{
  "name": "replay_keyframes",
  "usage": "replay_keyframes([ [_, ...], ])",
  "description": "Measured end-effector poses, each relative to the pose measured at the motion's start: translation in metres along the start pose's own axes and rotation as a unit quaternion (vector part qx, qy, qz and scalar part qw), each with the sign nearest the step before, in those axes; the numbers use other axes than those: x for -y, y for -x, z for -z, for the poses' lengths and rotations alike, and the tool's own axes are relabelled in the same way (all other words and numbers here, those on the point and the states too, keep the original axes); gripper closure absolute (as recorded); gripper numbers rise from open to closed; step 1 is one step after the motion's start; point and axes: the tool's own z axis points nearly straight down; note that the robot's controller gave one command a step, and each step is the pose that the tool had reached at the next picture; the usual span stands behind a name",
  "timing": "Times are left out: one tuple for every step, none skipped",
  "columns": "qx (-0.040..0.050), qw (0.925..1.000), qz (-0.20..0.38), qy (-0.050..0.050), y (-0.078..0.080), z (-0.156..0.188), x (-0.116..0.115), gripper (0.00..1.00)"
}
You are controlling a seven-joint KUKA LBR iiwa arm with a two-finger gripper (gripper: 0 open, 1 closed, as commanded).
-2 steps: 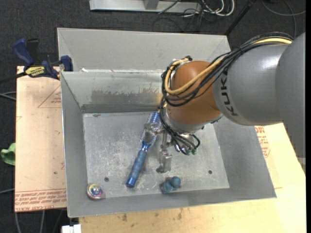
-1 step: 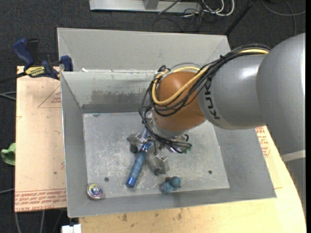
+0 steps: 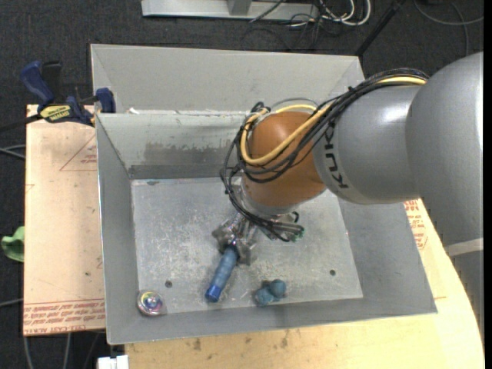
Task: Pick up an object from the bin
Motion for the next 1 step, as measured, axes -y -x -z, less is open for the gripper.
replay_keyframes([
  [0.0031,0.9998,-0.021,-0.003,-0.0134,0.1351,0.011,1.0],
])
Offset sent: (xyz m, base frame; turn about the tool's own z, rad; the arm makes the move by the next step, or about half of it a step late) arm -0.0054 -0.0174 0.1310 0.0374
